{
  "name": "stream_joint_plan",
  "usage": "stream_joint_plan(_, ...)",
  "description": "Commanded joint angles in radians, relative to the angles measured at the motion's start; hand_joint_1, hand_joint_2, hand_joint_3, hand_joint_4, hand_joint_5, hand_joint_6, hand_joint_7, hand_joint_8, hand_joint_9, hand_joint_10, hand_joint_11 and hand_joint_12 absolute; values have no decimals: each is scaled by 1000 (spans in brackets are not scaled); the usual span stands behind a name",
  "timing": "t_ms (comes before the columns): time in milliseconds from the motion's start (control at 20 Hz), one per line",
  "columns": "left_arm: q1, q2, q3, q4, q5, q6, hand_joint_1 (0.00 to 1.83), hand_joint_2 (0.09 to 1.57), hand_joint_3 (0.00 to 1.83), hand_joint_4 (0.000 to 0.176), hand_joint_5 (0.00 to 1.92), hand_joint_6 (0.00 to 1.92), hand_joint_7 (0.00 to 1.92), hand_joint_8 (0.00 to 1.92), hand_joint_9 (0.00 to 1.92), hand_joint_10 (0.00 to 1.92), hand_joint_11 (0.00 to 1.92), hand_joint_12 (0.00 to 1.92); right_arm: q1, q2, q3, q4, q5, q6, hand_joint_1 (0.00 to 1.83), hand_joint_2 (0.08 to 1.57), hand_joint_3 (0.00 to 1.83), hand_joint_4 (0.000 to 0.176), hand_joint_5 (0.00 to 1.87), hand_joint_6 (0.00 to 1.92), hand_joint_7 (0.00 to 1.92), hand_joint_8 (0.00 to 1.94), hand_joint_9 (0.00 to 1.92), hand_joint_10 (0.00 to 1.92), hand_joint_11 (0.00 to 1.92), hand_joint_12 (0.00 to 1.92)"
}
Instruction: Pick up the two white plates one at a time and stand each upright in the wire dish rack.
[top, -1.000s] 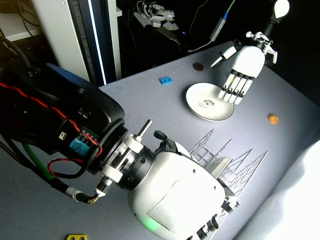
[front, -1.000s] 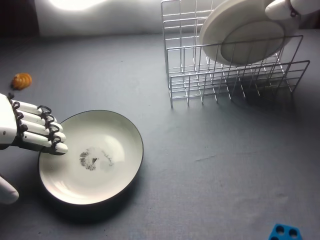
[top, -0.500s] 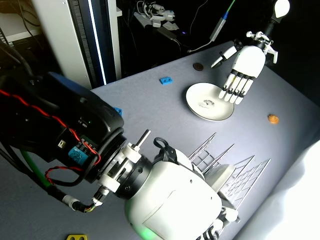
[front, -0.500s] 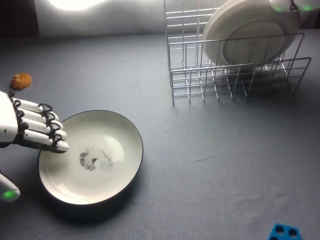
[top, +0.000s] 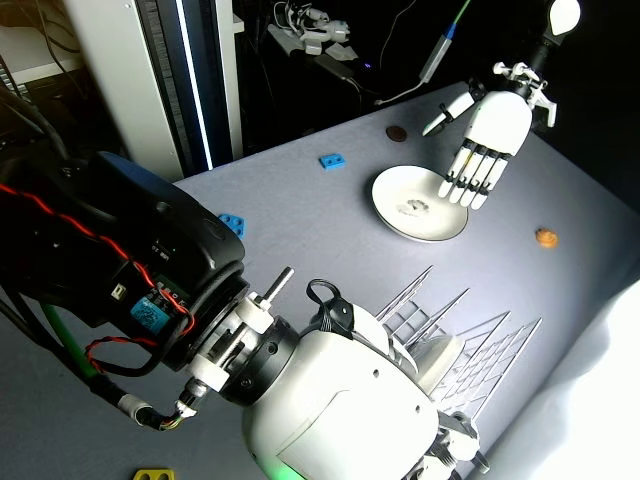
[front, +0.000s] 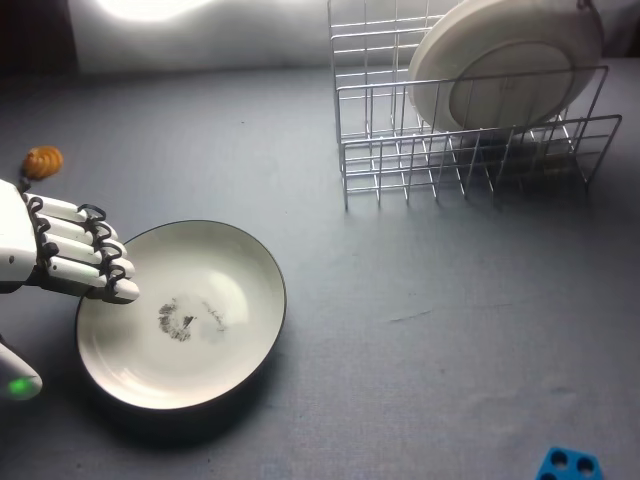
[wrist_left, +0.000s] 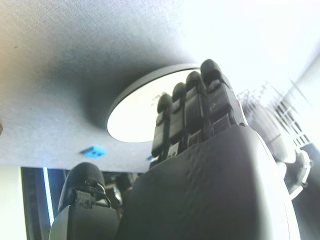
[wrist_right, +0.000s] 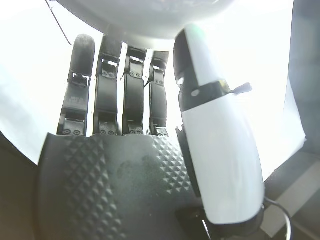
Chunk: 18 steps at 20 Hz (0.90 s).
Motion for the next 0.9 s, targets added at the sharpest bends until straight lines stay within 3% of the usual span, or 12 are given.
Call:
stream_joint_plan(0, 0, 4, 8, -45, -24, -3, 0, 1108, 0, 0, 97, 0, 82, 0, 70, 0, 0, 231, 19, 14, -3, -6, 82, 10, 1074, 1188, 0, 0, 298, 720, 354, 831, 224, 1033, 0, 1458)
stream_joint_plan(150, 4, 2, 9, -45, -23, -2, 0, 1108, 0, 0, 113, 1, 110, 1, 96, 0, 0, 257, 45, 30, -31, -10, 102, 10, 1068, 1185, 0, 0, 236, 726, 311, 833, 201, 1033, 0, 1409)
stream_joint_plan(200, 6, 0, 9, -45, -22, -2, 0, 1113, 2, 0, 103, 1, 89, 2, 74, 1, 0, 205, 57, 35, -43, -40, 107, 10, 1041, 1195, 3, 0, 215, 716, 300, 814, 182, 1009, 0, 1352)
stream_joint_plan(250, 9, -1, 9, -45, -22, -2, 0, 1111, 0, 0, 148, 3, 131, 3, 117, 3, 0, 321, 70, 40, -61, -89, 119, 12, 1041, 1180, 0, 0, 217, 718, 303, 816, 180, 1007, 0, 1352)
stream_joint_plan(300, 12, -2, 9, -45, -22, -2, 0, 1110, 0, 0, 127, 2, 110, 2, 96, 2, 0, 284, 76, 45, -78, -133, 136, 12, 1032, 1181, 0, 0, 210, 706, 291, 795, 163, 988, 0, 1317)
stream_joint_plan(400, 17, -4, 9, -45, -21, -2, 0, 1110, 0, 0, 129, 1, 113, 1, 97, 1, 0, 278, 74, 62, -157, -316, 231, 10, 1003, 1166, 0, 0, 208, 639, 295, 686, 152, 911, 0, 1264)
stream_joint_plan(500, 27, -6, 8, -45, -20, -2, 0, 1114, 2, 0, 132, 1, 122, 3, 106, 3, 0, 285, 51, 76, -240, -473, 321, -21, 969, 1190, 3, 0, 200, 483, 296, 403, 119, 730, 0, 1103)
stream_joint_plan(600, 42, -8, 7, -45, -17, -2, 0, 1111, 0, 0, 120, 4, 104, 4, 91, 3, 0, 247, 25, 83, -333, -501, 347, -100, 963, 1160, 0, 0, 224, 174, 309, 86, 154, 374, 0, 903)
stream_joint_plan(650, 46, -9, 6, -46, -16, -2, 0, 1112, 1, 0, 126, 6, 109, 5, 94, 4, 0, 251, 13, 83, -363, -503, 348, -128, 982, 1156, 0, 0, 252, 80, 289, 25, 164, 235, 0, 844)
stream_joint_plan(750, 53, -10, 4, -46, -13, -2, 0, 1106, 0, 0, 104, 1, 97, 0, 81, 1, 0, 257, -23, 78, -426, -603, 373, -174, 1019, 1147, 0, 0, 82, 8, 53, 4, 14, 25, 0, 288)
stream_joint_plan(800, 58, -10, 3, -46, -10, -3, 0, 1110, 0, 0, 113, 3, 103, 2, 88, 3, 0, 282, -34, 74, -445, -623, 375, -199, 1056, 1103, 0, 0, 25, 8, 10, 0, 2, 4, 0, 94)
stream_joint_plan(850, 65, -10, 1, -46, -7, -3, 0, 1114, 2, 0, 117, 4, 112, 5, 100, 7, 0, 286, -45, 66, -464, -643, 372, -231, 1021, 1064, 0, 0, 4, 1, 1, 0, 0, 0, 0, 18)
